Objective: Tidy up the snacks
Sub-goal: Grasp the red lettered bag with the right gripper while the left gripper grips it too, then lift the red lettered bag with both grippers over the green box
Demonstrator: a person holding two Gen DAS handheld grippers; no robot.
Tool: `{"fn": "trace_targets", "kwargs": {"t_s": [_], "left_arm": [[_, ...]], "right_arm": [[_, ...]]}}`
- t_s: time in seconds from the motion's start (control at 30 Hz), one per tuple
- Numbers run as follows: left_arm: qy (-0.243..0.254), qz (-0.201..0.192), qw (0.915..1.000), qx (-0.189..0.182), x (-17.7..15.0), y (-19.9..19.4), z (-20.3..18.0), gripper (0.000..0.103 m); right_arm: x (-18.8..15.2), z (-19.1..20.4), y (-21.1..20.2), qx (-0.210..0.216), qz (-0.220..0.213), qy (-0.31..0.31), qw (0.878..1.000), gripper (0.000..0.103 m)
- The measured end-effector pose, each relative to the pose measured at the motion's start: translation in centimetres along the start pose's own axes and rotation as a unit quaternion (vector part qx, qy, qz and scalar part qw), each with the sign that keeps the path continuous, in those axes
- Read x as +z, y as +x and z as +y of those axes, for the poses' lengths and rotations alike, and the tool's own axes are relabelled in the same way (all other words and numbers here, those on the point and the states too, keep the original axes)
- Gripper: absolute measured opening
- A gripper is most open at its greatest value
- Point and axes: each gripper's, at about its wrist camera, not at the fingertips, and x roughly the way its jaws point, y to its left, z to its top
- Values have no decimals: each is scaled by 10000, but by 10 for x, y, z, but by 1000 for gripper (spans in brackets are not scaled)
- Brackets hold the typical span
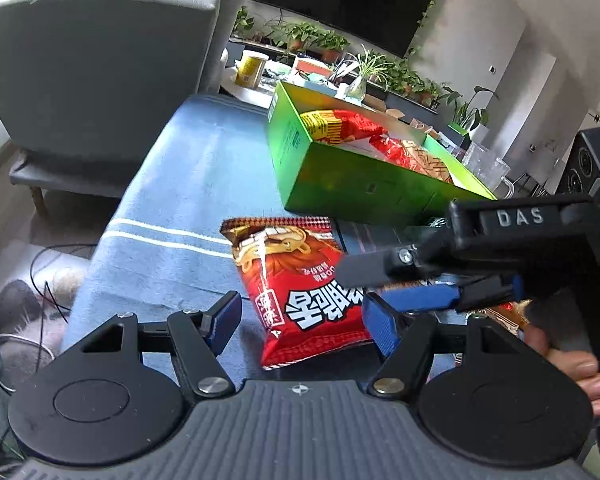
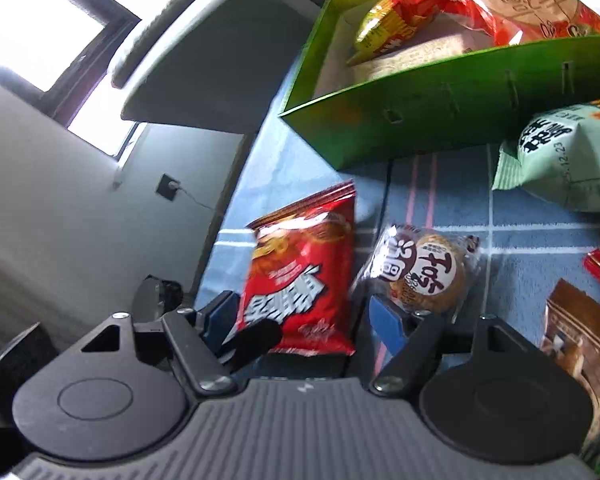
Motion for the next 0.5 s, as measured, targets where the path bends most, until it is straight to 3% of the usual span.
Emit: {"fn": "trace_targets", "kwargs": {"t_s": [0.17, 0.3, 0.37, 0.5], "left_arm": [[-42, 2, 10000, -34, -1, 5, 3, 62], [-168, -21, 9998, -116, -2, 5, 7, 46], [-134, -56, 9999, -72, -2, -1, 5, 45], [-26, -195, 9998, -37, 1, -18, -3, 44]], "right_arm": [[3, 4, 4, -246, -232, -76, 9994, 78], [7, 9, 14, -338, -300, -235, 9987, 78], [6, 15, 19, -325, -230, -390, 9984, 65], [-1, 21, 17, -368, -267, -601, 9972, 59]]}}
